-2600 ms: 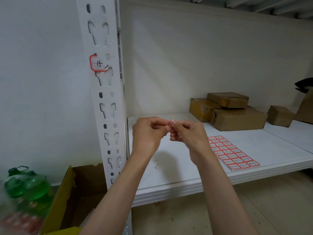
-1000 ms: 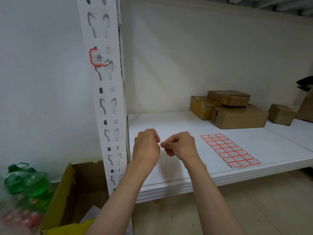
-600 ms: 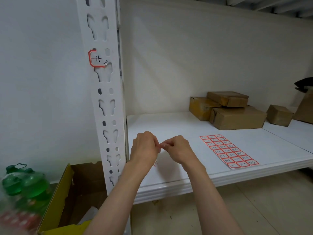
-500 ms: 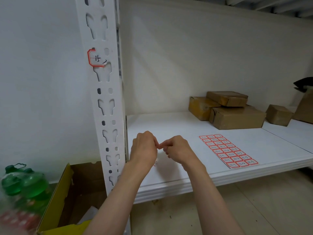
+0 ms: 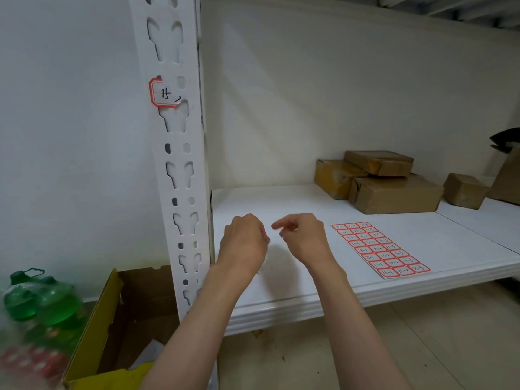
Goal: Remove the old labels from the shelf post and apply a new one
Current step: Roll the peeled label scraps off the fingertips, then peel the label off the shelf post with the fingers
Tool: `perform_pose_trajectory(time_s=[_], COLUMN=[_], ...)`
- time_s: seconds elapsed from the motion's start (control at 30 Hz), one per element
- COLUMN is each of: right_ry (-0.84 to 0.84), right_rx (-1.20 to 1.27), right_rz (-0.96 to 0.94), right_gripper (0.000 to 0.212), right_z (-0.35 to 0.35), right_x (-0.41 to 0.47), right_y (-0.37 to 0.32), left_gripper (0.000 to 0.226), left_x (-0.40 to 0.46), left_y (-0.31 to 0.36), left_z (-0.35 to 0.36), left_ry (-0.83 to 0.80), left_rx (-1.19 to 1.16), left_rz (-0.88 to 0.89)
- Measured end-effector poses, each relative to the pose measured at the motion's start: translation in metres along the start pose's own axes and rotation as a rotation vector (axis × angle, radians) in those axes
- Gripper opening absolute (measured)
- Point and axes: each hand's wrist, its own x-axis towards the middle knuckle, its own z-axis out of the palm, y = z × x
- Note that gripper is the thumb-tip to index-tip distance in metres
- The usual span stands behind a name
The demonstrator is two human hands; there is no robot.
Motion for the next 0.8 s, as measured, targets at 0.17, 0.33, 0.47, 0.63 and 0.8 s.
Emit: perform_pose_trajectory(time_s=[0.17,0.33,0.47,0.63,0.8], right_ry=[0.132,0.219,0.252,0.305,0.338], right_rx=[0.198,0.461,0.625,0.621,0.465], right_rz=[-0.162,-0.297,-0.440,-0.649,-0.793], right_gripper=[0.023,0.038,0.027,0.014,0.010], right_z=[-0.018,-0.034,-0.046,-0.050,-0.032], right_x=[-0.003,-0.014,-0.030,-0.052,-0.060], right_y=[-0.035,-0.072,-0.111,-0.148,-0.166], left_gripper=[0.042,0.013,0.009,0.003,0.009], left_x=[-0.008,-0.028,-0.046,-0.061,-0.059], left_y=[0.016,0.045,0.051,0.035,0.002], left_z=[-0.016,-0.056,-0.099,-0.151,-0.184], left_ry=[0.098,0.336,0.549,0.788,0.916], left_rx=[-0.054,-0.090,-0.172,-0.208,-0.198], left_rz=[0.121,0.291,0.445,0.636,0.608])
